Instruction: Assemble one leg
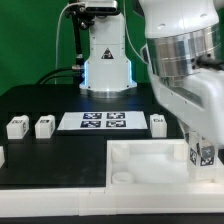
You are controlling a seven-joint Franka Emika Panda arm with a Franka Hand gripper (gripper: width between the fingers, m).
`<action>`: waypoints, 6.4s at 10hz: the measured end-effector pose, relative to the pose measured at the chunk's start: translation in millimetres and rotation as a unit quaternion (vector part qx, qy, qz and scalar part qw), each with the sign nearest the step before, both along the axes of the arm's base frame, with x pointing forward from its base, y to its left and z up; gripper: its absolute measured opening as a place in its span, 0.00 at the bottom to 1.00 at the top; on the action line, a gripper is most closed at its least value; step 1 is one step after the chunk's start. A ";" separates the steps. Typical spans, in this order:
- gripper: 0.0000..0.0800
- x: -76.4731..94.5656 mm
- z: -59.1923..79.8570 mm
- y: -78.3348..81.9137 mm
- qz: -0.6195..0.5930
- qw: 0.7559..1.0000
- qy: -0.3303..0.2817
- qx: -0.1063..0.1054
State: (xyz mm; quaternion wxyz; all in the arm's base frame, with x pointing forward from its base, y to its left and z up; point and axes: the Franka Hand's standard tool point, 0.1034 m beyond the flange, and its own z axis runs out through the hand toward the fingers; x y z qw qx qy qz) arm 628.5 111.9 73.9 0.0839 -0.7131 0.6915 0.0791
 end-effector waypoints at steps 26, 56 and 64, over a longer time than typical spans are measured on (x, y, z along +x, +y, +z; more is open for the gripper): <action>0.37 -2.4 -3.8 4.6 0.144 0.989 -0.042 -0.008; 0.37 0.8 -11.7 6.9 -0.027 1.000 -0.004 0.002; 0.70 -1.6 -13.8 9.2 -0.176 0.984 0.032 0.003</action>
Offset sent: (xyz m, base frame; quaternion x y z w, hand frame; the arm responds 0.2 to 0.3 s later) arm 0.0000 0.0000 0.0000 0.0000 0.0000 0.0899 0.9960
